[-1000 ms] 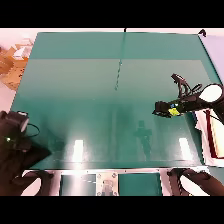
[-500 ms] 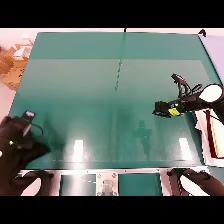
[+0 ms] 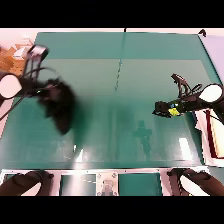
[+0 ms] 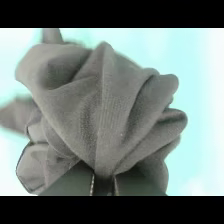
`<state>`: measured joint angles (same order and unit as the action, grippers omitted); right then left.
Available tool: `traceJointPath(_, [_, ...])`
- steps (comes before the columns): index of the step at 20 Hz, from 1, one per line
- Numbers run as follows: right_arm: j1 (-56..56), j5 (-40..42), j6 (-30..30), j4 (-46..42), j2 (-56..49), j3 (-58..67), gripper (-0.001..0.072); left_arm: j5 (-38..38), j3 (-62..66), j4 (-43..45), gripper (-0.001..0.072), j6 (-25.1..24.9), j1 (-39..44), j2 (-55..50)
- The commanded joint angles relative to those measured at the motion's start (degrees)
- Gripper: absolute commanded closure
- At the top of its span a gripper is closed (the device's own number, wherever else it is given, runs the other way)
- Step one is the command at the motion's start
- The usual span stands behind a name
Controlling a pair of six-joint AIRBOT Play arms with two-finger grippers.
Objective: Fold the shirts.
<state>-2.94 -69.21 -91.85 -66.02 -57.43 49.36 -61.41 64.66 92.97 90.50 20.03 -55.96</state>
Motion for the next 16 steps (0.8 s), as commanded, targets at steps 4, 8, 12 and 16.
traceJointPath(4, [0.0, 0.0, 0.0, 0.0, 0.0, 0.0, 0.0698, 16.3, 3.8, -14.4, 0.0687, -0.5, 15.1, -17.0])
traceJointPath(8, [0.0, 0.0, 0.0, 0.0, 0.0, 0.0, 0.0698, 15.1, 3.8, -23.3, -0.0007, -0.4, 15.7, -24.5])
traceJointPath(12, [0.0, 0.0, 0.0, 0.0, 0.0, 0.0, 0.0698, 2.4, 10.8, -20.6, -0.0001, -0.6, 10.3, -22.3])
traceJointPath(16, [0.0, 0.0, 0.0, 0.0, 0.0, 0.0, 0.0698, -6.5, 15.2, -19.3, -0.0001, -0.5, 0.7, -20.3])
